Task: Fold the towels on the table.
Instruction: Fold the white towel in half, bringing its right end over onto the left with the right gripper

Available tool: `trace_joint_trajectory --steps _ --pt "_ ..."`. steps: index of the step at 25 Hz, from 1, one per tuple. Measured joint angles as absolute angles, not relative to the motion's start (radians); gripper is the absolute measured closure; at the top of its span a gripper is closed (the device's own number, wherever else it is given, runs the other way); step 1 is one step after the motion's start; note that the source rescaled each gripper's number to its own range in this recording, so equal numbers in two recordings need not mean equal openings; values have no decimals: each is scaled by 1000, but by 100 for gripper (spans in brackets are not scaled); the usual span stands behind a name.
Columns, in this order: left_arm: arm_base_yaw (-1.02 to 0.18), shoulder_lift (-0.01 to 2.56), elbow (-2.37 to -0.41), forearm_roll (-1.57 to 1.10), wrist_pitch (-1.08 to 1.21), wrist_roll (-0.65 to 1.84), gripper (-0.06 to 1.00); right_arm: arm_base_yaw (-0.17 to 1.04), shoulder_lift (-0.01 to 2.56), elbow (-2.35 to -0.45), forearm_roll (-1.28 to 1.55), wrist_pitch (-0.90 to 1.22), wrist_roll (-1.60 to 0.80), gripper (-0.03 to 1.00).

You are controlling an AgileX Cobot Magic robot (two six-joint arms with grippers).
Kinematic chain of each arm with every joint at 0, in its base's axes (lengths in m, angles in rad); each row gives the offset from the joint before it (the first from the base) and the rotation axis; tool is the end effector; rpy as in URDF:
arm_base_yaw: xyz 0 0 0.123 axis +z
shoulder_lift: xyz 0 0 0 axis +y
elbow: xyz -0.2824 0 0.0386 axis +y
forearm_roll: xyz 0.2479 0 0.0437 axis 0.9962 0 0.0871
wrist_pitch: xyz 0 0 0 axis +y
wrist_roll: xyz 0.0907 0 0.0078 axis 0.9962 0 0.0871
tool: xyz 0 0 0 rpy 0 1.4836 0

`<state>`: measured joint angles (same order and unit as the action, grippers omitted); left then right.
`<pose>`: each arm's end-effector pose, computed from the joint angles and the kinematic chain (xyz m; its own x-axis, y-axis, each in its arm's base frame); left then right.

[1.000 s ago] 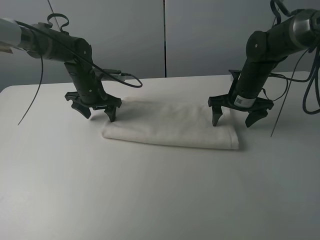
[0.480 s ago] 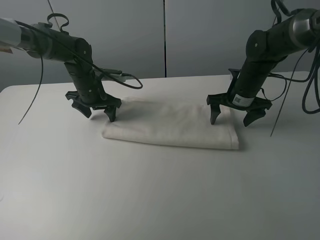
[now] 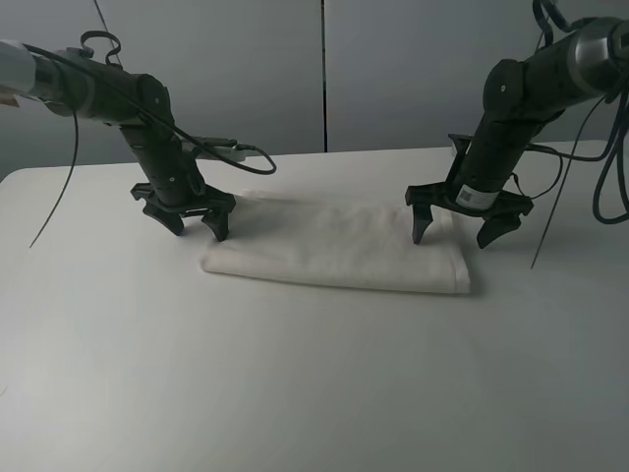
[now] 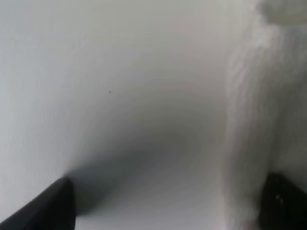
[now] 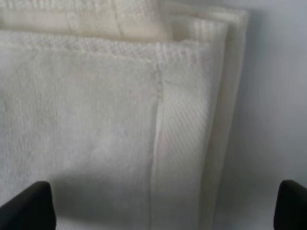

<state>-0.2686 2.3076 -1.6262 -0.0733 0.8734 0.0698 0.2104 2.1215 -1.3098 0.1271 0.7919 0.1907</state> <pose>0.4303 -0.1238 0.0936 -0.9525 0.2857 -0.1056 0.2923 0.9548 -0.0534 0.3779 0.0891 0.1032 -0.9971 0.0687 -0.0312 0.0652 0.9926 0.1027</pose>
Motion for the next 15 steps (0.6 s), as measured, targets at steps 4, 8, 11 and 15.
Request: trace_joint_trajectory --steps 4,8,11,15 --pt "-269 2309 -1626 -73 873 71 -5 210 2121 -1310 142 790 187 -1" --pt "-269 2309 -1626 -73 873 79 -5 210 2121 -1310 143 790 187 -1" --pt "-269 2309 -1626 -73 873 82 -5 210 2121 -1310 143 788 187 -1" --pt "-269 2309 -1626 -73 873 82 -5 210 2136 -1310 145 783 186 11"
